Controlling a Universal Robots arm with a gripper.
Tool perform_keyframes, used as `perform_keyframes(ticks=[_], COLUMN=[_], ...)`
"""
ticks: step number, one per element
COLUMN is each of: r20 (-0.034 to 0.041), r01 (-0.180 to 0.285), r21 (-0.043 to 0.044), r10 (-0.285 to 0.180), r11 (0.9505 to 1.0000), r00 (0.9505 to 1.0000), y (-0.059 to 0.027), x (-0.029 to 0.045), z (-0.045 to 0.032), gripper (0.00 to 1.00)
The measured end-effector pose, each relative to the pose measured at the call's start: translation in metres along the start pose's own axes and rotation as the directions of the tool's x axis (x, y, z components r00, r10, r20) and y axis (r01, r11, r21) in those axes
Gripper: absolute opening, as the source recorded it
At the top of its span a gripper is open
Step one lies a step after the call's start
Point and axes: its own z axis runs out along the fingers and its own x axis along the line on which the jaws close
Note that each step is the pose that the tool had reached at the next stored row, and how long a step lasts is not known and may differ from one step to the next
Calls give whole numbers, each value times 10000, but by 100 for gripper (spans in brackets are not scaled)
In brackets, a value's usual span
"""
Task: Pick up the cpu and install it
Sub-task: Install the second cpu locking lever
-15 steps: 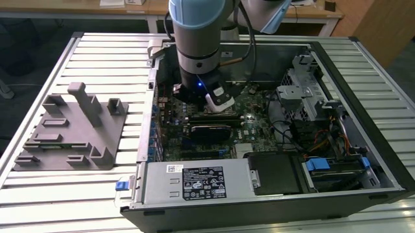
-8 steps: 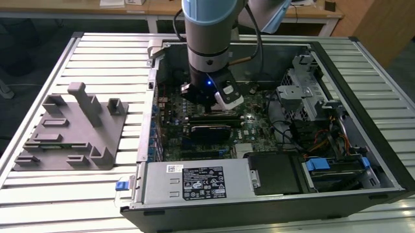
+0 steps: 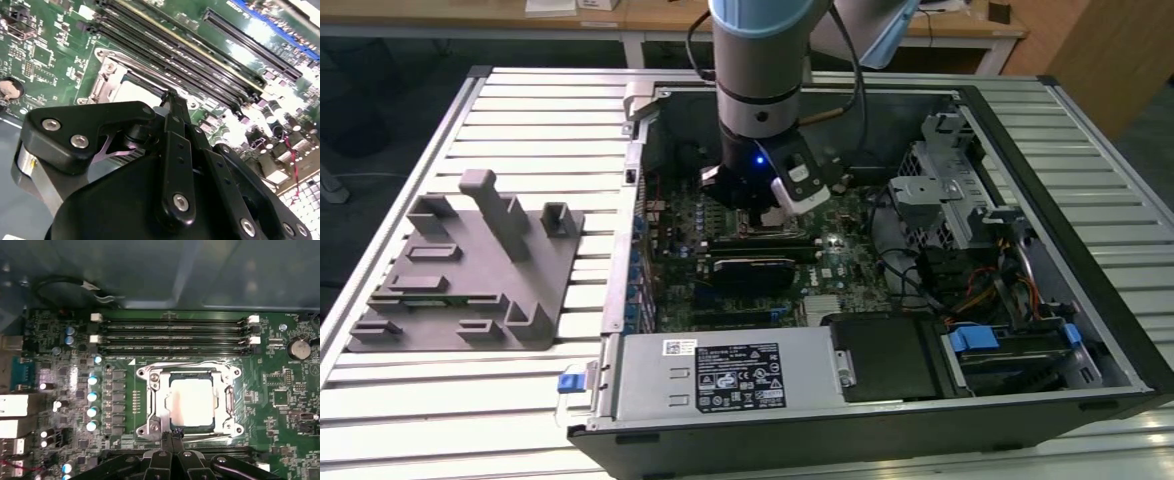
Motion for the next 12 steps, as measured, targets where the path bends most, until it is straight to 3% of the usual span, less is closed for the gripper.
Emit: perform_keyframes(ticks=[8, 12], r20=[5, 5], r01=[14, 17], r21=[298, 372], r10=[-14, -17], r11=[9996, 9993], r00=[10000, 10000], y=[118, 182], x=[-111, -181], z=[19, 30], gripper=[11, 11])
